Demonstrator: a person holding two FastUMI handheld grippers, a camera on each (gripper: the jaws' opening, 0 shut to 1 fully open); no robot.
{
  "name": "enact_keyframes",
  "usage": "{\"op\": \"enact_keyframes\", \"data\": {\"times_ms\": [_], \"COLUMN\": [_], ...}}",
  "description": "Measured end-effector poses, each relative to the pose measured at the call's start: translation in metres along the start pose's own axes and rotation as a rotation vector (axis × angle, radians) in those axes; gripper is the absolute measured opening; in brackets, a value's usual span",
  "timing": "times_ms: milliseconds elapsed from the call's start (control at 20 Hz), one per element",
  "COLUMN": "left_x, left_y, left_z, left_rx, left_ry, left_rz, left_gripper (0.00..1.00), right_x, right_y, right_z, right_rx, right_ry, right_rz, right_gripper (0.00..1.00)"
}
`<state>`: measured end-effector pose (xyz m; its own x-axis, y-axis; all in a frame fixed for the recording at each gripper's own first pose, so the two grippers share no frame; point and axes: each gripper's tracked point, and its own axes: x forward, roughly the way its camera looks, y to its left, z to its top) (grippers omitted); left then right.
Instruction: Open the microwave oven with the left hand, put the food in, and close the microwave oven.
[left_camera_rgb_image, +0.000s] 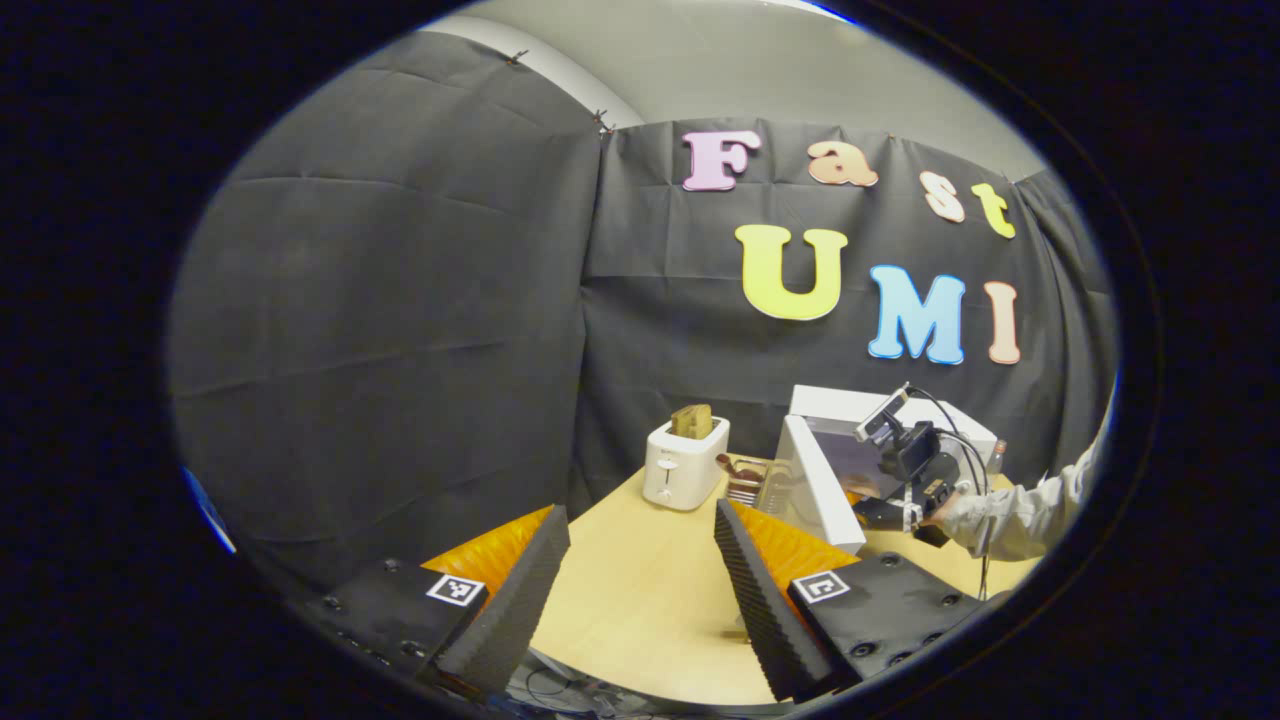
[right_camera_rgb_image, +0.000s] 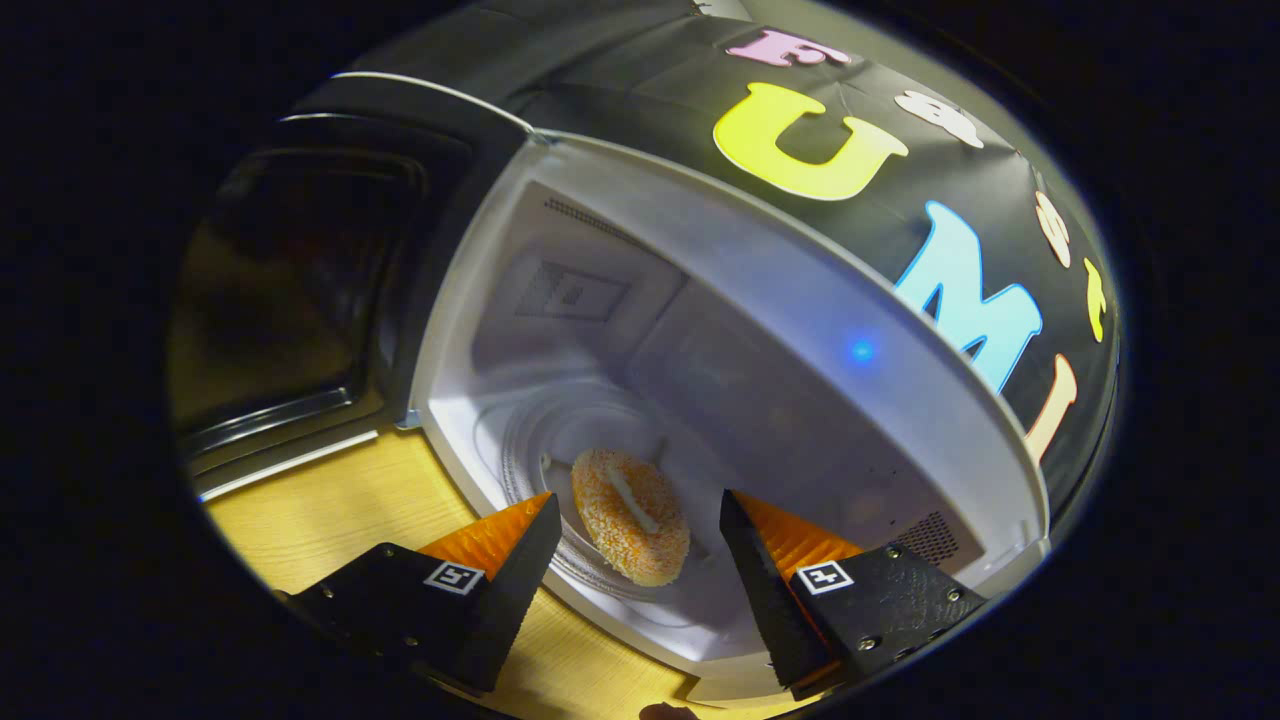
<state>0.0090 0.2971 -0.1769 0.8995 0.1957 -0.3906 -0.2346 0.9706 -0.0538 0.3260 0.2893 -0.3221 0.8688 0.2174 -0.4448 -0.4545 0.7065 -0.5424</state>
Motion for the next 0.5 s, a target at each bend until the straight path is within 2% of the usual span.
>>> {"op": "enact_keyframes", "data": {"times_ms": [250, 500], "left_x": [0.007, 0.014], "left_y": [-0.017, -0.027], "left_z": [0.014, 0.019], "left_rx": [0.000, 0.010], "left_ry": [-0.071, -0.114], "left_rz": [-0.036, -0.019], "left_gripper": [0.94, 0.94], "right_x": [-0.081, -0.173], "right_y": [-0.003, -0.041], "right_z": [0.040, 0.054], "right_rx": [0.081, 0.184], "right_ry": [-0.121, -0.219], "right_rz": [0.048, 0.049], "right_gripper": [0.98, 0.98]}}
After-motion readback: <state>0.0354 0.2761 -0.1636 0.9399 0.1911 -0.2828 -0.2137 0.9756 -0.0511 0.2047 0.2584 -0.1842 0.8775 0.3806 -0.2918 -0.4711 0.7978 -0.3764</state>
